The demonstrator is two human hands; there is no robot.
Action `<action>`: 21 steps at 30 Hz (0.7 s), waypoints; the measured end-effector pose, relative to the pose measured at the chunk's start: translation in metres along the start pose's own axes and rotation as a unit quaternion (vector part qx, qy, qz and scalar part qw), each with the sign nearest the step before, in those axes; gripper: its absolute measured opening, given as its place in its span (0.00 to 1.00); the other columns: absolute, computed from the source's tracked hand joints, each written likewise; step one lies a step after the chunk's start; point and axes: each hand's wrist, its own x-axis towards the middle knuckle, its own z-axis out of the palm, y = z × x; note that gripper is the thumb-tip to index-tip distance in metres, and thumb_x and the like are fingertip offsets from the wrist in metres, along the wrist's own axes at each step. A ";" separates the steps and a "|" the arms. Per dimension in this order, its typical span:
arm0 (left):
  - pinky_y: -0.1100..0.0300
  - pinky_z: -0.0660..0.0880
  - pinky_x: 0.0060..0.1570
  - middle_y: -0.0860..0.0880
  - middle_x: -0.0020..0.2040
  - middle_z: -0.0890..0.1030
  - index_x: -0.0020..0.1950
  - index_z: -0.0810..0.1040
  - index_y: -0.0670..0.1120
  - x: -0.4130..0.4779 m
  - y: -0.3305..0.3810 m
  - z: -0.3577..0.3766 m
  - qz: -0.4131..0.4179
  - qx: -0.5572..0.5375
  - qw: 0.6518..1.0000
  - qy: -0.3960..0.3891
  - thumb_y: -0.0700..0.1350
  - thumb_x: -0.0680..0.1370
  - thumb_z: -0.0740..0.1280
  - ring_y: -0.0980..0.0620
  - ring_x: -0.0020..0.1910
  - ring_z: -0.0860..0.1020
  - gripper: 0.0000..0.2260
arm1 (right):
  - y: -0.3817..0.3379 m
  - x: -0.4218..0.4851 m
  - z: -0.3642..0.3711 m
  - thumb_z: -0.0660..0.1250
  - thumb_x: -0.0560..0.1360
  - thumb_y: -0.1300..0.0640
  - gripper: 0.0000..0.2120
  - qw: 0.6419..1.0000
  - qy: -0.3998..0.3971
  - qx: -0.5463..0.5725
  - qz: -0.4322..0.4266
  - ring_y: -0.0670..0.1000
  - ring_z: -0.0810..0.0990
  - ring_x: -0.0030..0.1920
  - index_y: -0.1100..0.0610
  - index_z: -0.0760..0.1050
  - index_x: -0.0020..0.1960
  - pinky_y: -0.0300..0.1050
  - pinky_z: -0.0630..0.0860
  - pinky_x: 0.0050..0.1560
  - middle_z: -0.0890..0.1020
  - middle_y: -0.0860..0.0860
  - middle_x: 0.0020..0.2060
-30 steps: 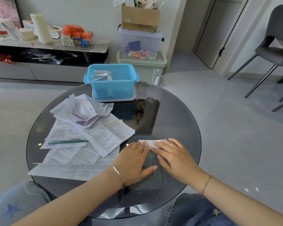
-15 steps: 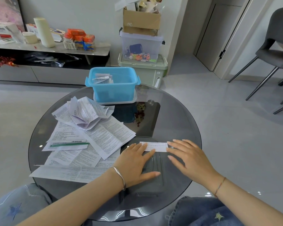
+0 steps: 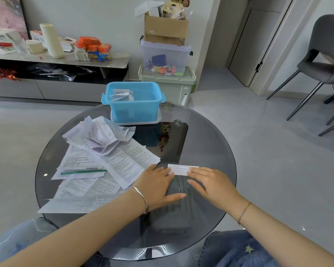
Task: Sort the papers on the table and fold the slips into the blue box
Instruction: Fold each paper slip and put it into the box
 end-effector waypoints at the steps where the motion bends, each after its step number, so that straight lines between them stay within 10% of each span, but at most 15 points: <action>1: 0.55 0.52 0.73 0.49 0.74 0.66 0.74 0.63 0.44 -0.001 -0.003 0.001 -0.002 0.001 1.000 0.001 0.75 0.64 0.30 0.52 0.72 0.64 0.53 | 0.000 0.003 0.002 0.55 0.77 0.43 0.20 1.000 0.008 -0.013 -0.011 0.45 0.83 0.45 0.50 0.84 0.48 0.40 0.79 0.37 0.85 0.44 0.48; 5: 0.55 0.59 0.69 0.52 0.62 0.75 0.68 0.70 0.46 -0.002 -0.007 0.004 -0.004 0.031 0.999 0.024 0.74 0.65 0.28 0.52 0.62 0.71 0.51 | 0.007 0.014 0.011 0.75 0.69 0.50 0.08 0.998 0.006 -0.048 -0.051 0.50 0.82 0.37 0.53 0.82 0.46 0.42 0.77 0.26 0.85 0.47 0.44; 9: 0.58 0.67 0.58 0.51 0.53 0.78 0.58 0.75 0.47 0.002 -0.009 -0.005 -0.023 -0.009 0.999 0.028 0.74 0.68 0.32 0.51 0.53 0.75 0.45 | 0.007 0.023 0.015 0.63 0.74 0.53 0.08 0.992 0.014 -0.101 -0.074 0.49 0.77 0.29 0.54 0.80 0.43 0.39 0.68 0.21 0.82 0.46 0.33; 13: 0.58 0.70 0.58 0.50 0.67 0.74 0.75 0.62 0.50 0.003 -0.016 -0.019 -0.091 -0.187 0.976 0.066 0.65 0.78 0.48 0.51 0.63 0.73 0.30 | 0.003 0.030 0.006 0.77 0.61 0.60 0.17 0.997 -0.007 -0.073 -0.031 0.51 0.76 0.24 0.55 0.83 0.49 0.38 0.66 0.20 0.78 0.48 0.25; 15: 0.59 0.69 0.61 0.51 0.72 0.69 0.78 0.51 0.52 0.004 -0.021 -0.024 -0.117 -0.274 0.949 0.107 0.55 0.82 0.55 0.52 0.65 0.72 0.27 | 0.000 0.032 -0.004 0.71 0.71 0.62 0.15 0.990 -0.018 0.089 0.107 0.52 0.79 0.30 0.52 0.79 0.57 0.43 0.72 0.27 0.82 0.51 0.31; 18: 0.63 0.68 0.60 0.52 0.69 0.72 0.77 0.47 0.56 0.007 -0.026 -0.025 -0.130 -0.375 0.905 0.152 0.45 0.81 0.60 0.54 0.61 0.76 0.30 | -0.011 0.037 -0.022 0.65 0.77 0.62 0.14 0.834 -0.015 0.464 0.298 0.51 0.83 0.40 0.46 0.72 0.56 0.37 0.75 0.34 0.85 0.50 0.41; 21: 0.65 0.74 0.58 0.53 0.61 0.79 0.71 0.59 0.64 0.008 -0.023 -0.021 -0.108 -0.455 0.869 0.165 0.40 0.79 0.63 0.60 0.55 0.78 0.27 | -0.023 0.043 -0.037 0.65 0.77 0.66 0.13 0.736 0.022 0.592 0.330 0.52 0.85 0.42 0.50 0.71 0.56 0.35 0.77 0.36 0.85 0.54 0.43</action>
